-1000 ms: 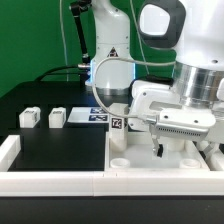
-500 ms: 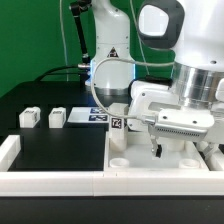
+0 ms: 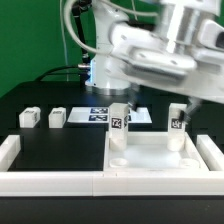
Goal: Assemble square table
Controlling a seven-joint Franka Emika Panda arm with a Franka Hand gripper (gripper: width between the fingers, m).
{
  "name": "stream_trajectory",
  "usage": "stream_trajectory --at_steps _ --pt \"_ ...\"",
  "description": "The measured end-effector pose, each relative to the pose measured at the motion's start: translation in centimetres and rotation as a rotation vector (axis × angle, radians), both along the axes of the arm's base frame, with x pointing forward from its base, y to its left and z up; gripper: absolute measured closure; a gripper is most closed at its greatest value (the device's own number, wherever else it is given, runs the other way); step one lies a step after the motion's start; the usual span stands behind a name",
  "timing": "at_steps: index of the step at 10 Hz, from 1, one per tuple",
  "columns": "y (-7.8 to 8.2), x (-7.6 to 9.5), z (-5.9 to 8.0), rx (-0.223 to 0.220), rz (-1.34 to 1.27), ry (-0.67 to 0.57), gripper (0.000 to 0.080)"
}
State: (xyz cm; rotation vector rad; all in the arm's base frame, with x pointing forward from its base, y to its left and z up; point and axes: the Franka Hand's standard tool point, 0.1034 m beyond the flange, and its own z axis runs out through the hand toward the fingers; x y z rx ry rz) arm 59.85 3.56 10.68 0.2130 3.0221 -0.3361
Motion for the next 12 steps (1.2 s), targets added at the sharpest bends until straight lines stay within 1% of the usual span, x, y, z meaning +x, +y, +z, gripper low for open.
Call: stream_trajectory --at_steps 1,2,3,5,8,9,11,12 --pt "-2.3 -0.1 0.3 -0.008 -0.043 -0.003 0.0151" --pt "-4.4 0.2 0.0 -0.001 -0.07 0.008 0.0151" --pt "-5.9 1.2 -0.1 0.013 -0.169 -0.007 0.0151" --pt "-5.0 0.9 -0.2 0.026 -0.31 -0.038 0.0151" --pt "-5.3 0.9 -0.2 0.036 -0.49 -0.077 0.0151" --pt "-6.5 0.1 0.1 0.04 -0.577 -0.094 0.0151" --pt "-10.1 -3.3 1.0 0.018 -0.733 -0.107 0.0151" --pt "-11.5 -4.5 1.0 0.012 -0.848 -0.12 0.0151"
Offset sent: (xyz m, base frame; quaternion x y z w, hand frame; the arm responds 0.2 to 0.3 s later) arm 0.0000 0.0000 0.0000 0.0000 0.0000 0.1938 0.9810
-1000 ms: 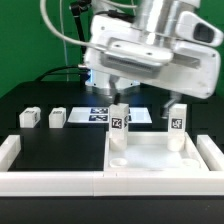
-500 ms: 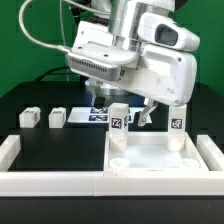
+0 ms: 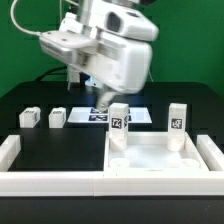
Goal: Assemble square table
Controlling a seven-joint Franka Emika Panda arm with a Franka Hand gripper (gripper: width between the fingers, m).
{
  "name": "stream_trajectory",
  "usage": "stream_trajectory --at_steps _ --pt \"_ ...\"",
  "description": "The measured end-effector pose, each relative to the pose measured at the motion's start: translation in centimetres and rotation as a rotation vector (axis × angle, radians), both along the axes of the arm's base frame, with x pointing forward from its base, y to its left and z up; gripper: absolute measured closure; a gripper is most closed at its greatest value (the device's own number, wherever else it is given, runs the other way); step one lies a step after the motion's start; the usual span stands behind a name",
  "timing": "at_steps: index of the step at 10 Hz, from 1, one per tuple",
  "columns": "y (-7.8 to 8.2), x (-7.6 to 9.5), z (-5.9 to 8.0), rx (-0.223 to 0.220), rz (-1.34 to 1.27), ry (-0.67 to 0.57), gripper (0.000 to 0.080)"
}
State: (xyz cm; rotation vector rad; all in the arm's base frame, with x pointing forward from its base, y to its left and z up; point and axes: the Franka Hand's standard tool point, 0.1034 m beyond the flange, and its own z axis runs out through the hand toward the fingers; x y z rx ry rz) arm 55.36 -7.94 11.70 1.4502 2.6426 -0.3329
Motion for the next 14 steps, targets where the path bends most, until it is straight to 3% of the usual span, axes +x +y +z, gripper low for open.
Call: stream_trajectory --at_steps 1,6,7,9,10,11,14 --pt "-0.5 -0.6 -0.2 0.009 -0.064 -0.001 0.0151" --pt "-0.2 -0.7 -0.4 0.009 -0.399 -0.078 0.0151" --pt "-1.3 -1.7 -1.0 0.023 -0.479 -0.098 0.0151" --pt "-5.1 -6.2 -3.4 0.017 -0.735 -0.099 0.0151" --pt "-5.9 -7.5 -4.7 0.018 -0.891 -0.091 0.0151" --pt "-6.3 -7.7 -5.3 0.045 -1.004 -0.075 0.0151" --pt "-5.8 -7.5 -5.4 0.037 -1.218 -0.112 0.0151"
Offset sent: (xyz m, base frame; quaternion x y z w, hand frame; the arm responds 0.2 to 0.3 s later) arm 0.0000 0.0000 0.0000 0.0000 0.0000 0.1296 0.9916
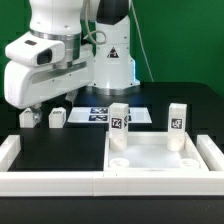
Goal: Assemble square table
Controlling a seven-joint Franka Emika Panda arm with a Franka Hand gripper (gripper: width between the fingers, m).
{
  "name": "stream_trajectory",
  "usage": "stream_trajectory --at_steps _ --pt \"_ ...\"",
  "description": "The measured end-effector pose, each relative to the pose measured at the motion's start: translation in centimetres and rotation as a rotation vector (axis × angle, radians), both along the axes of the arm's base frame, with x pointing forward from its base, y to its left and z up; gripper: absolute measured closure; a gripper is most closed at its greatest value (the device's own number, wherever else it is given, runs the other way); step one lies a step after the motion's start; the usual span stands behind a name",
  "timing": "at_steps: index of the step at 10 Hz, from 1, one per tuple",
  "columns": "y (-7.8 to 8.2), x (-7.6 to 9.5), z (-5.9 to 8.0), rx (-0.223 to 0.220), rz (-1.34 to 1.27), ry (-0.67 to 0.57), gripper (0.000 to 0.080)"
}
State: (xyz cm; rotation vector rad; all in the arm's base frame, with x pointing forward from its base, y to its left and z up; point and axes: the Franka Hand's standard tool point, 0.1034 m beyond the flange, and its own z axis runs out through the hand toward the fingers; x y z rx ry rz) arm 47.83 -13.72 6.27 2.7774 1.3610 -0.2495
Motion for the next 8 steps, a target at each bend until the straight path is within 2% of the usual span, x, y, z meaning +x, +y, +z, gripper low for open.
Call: stream_trajectory --at_steps 1,2,3,4,5,6,8 --pt "0.0 0.0 0.0 -0.007 -0.062 -0.006 0.0151" --pt "-0.9 -0.6 -0.3 -0.012 -0.207 -0.028 0.0151" --pt "-2.8 -2.5 -1.0 -0.028 -0.426 -0.027 0.0151" --pt "-3.0 -3.8 -1.3 -0.061 -0.6 -0.005 0.0151" --pt "-2.7 -4.2 -1.7 -0.073 -0.708 0.022 0.0151" --pt "-2.7 -4.3 -2.1 -0.058 -0.766 0.029 0.0151" --pt "-2.2 -4.2 -2.2 -0.062 -0.792 0.034 0.0151"
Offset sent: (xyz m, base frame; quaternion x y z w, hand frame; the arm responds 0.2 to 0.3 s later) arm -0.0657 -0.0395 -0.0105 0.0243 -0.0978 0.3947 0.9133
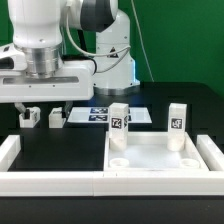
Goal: Assemble square table
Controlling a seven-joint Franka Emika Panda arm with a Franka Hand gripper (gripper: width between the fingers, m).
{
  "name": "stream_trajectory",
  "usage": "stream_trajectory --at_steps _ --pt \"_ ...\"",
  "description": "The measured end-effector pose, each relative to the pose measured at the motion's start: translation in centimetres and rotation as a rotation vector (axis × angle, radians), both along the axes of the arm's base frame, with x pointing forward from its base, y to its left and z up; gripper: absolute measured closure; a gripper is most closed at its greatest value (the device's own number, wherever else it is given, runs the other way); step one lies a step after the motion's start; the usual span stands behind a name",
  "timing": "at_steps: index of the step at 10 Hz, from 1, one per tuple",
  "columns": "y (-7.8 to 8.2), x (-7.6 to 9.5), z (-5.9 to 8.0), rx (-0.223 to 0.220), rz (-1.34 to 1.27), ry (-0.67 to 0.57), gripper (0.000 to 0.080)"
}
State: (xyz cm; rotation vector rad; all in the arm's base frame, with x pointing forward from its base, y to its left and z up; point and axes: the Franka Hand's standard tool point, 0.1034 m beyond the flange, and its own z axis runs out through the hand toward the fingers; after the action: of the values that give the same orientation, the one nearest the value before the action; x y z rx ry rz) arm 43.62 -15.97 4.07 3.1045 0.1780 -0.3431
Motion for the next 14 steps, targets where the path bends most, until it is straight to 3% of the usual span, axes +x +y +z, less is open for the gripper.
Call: stream_trajectory --at_steps 2,4,5,8,10,13,14 --pt "0.2 -0.1 -0.1 0.004 0.005 0.016 0.0151" --pt "1.2 -1.5 -0.1 0.009 -0.036 0.184 0.0151" --pt "1.3 -0.9 -0.5 0.01 -0.028 0.234 0.0151" --pt "1.7 -0.9 -0.8 0.018 -0.012 0.244 0.0151" --pt "1.8 -3.1 -0.9 0.014 -0.048 0.428 0.0151" --pt "2.2 -4.0 -1.0 0.017 -0.04 0.629 0.0151" --pt "2.3 -3.6 -1.4 0.017 -0.03 0.647 0.0151"
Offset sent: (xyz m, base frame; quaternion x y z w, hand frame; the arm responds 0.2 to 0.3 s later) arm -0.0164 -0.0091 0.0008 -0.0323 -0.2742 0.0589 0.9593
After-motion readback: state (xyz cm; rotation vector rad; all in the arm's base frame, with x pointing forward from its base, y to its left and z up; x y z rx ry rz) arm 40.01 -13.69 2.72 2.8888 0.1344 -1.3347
